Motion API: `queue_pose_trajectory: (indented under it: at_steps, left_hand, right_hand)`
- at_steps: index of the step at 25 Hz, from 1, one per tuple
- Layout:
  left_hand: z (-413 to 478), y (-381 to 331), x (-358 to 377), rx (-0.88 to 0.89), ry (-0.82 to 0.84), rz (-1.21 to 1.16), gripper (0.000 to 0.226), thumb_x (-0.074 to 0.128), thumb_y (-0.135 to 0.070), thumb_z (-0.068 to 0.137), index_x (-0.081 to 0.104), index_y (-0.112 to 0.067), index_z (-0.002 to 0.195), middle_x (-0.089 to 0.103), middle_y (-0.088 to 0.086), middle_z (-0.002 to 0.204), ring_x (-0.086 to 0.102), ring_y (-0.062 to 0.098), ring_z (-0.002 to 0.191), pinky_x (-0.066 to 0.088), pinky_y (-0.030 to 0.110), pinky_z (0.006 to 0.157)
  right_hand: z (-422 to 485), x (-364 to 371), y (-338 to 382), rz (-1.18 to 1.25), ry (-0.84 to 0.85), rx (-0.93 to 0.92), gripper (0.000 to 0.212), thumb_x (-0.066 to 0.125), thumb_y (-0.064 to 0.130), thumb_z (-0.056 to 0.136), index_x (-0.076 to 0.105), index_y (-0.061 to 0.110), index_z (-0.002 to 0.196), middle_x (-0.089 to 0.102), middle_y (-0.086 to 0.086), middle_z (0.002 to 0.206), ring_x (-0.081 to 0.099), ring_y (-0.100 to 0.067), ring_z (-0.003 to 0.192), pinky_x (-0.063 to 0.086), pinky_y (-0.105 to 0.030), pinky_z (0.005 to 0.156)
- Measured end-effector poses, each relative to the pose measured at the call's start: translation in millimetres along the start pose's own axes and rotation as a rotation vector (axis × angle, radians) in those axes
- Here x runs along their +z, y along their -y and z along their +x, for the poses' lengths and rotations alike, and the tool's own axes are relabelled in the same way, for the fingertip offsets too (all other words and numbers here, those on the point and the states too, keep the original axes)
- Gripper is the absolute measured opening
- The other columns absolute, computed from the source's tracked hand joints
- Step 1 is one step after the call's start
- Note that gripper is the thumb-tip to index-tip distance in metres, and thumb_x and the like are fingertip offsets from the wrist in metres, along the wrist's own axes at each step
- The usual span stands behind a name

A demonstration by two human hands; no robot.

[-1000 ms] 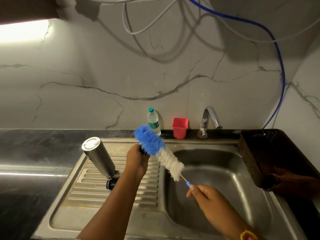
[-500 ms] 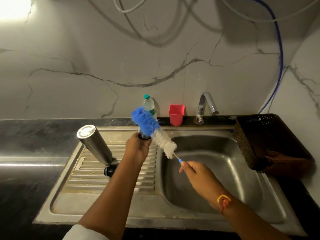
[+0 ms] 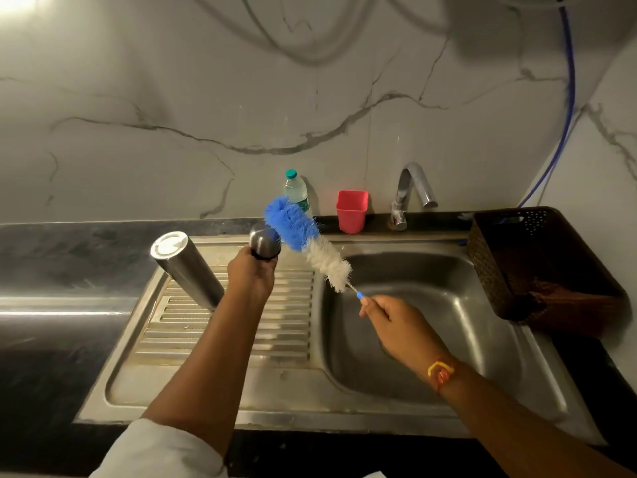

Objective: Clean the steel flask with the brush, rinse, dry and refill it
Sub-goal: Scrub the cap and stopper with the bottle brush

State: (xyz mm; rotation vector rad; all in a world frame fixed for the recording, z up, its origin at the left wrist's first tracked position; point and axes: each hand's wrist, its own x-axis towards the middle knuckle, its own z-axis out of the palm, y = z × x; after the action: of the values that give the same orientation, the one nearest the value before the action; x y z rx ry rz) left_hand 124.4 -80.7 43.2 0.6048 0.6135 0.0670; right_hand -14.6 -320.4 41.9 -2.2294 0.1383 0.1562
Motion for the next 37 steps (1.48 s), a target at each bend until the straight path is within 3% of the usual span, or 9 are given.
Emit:
queue_pose_trajectory:
  at_steps: [3, 7, 10, 15, 20, 24, 29, 35, 37]
  left_hand:
    - [-14.5, 25.1, 7.6, -0.031, 0.074, 0.125, 0.023, 0.044, 0.003, 0.102, 0.058, 0.006, 0.121, 0.068, 0.026, 0.119, 0.072, 0.034, 0.107, 0.057, 0.046, 0.100]
    - [-9.3, 15.2, 9.1, 0.020, 0.014, 0.131, 0.017, 0.045, 0.005, 0.101, 0.060, 0.002, 0.110, 0.067, 0.023, 0.117, 0.070, 0.033, 0.106, 0.056, 0.046, 0.099]
    - [-0.2, 3.7, 5.4, 0.048, -0.019, 0.123, 0.020, 0.046, 0.004, 0.102, 0.059, 0.003, 0.117, 0.066, 0.024, 0.122, 0.069, 0.034, 0.111, 0.057, 0.046, 0.099]
    - [-22.6, 37.7, 18.6, -0.032, 0.134, 0.257, 0.025, 0.043, -0.001, 0.101, 0.064, 0.002, 0.115, 0.072, 0.019, 0.113, 0.071, 0.026, 0.098, 0.062, 0.036, 0.086]
    - [-8.4, 10.6, 10.5, -0.033, 0.112, 0.127, 0.020, 0.046, -0.005, 0.105, 0.061, 0.004, 0.115, 0.072, 0.020, 0.108, 0.073, 0.030, 0.095, 0.056, 0.046, 0.100]
    - [-24.6, 29.2, 13.7, -0.058, 0.138, 0.217, 0.020, 0.044, -0.003, 0.103, 0.062, 0.003, 0.111, 0.072, 0.021, 0.107, 0.072, 0.028, 0.096, 0.055, 0.044, 0.102]
    - [-10.2, 12.4, 5.1, -0.046, 0.071, 0.097, 0.021, 0.043, -0.002, 0.104, 0.058, 0.006, 0.118, 0.069, 0.026, 0.115, 0.070, 0.035, 0.109, 0.052, 0.048, 0.106]
    - [-24.3, 44.2, 7.7, -0.097, 0.114, 0.310, 0.024, 0.041, -0.001, 0.103, 0.063, 0.003, 0.112, 0.077, 0.016, 0.093, 0.074, 0.027, 0.092, 0.060, 0.039, 0.085]
    - [-18.8, 37.4, 9.1, -0.078, 0.096, 0.246, 0.024, 0.040, -0.001, 0.103, 0.061, 0.004, 0.114, 0.074, 0.019, 0.098, 0.072, 0.027, 0.090, 0.059, 0.040, 0.088]
  right_hand:
    - [19.9, 5.2, 10.4, -0.013, -0.001, -0.005, 0.035, 0.042, 0.044, 0.103, 0.068, 0.023, 0.090, 0.064, -0.001, 0.072, 0.057, -0.017, 0.066, 0.049, -0.034, 0.064]
    - [15.0, 2.2, -1.6, -0.053, -0.086, -0.023, 0.036, 0.043, 0.050, 0.101, 0.067, 0.027, 0.087, 0.062, 0.007, 0.065, 0.059, -0.012, 0.065, 0.049, -0.034, 0.065]
    - [2.9, 6.8, -8.6, -0.105, -0.073, -0.040, 0.039, 0.041, 0.053, 0.099, 0.067, 0.027, 0.087, 0.063, 0.006, 0.064, 0.059, -0.011, 0.064, 0.050, -0.036, 0.064]
    - [32.3, 6.0, 18.5, -0.064, -0.109, -0.061, 0.038, 0.043, 0.046, 0.102, 0.064, 0.018, 0.086, 0.055, 0.002, 0.059, 0.054, -0.018, 0.060, 0.046, -0.038, 0.061]
    - [2.4, 13.2, 6.5, -0.119, -0.032, -0.065, 0.038, 0.043, 0.050, 0.100, 0.064, 0.023, 0.085, 0.054, 0.007, 0.056, 0.052, -0.011, 0.056, 0.042, -0.034, 0.056]
    - [21.3, 13.0, 16.3, -0.049, -0.052, -0.025, 0.035, 0.043, 0.047, 0.102, 0.064, 0.027, 0.082, 0.054, 0.009, 0.057, 0.052, -0.009, 0.058, 0.038, -0.024, 0.053]
    - [8.7, 13.9, 6.8, -0.066, 0.026, 0.002, 0.036, 0.043, 0.047, 0.102, 0.068, 0.026, 0.088, 0.064, 0.005, 0.068, 0.059, -0.012, 0.064, 0.046, -0.031, 0.059]
    - [39.1, 13.8, 22.0, 0.013, -0.027, 0.008, 0.036, 0.043, 0.043, 0.102, 0.066, 0.023, 0.083, 0.066, 0.001, 0.075, 0.060, -0.019, 0.073, 0.045, -0.031, 0.064]
    - [35.3, 15.2, 16.4, -0.002, -0.006, 0.005, 0.036, 0.043, 0.044, 0.103, 0.067, 0.023, 0.086, 0.065, 0.000, 0.073, 0.059, -0.017, 0.070, 0.043, -0.030, 0.060]
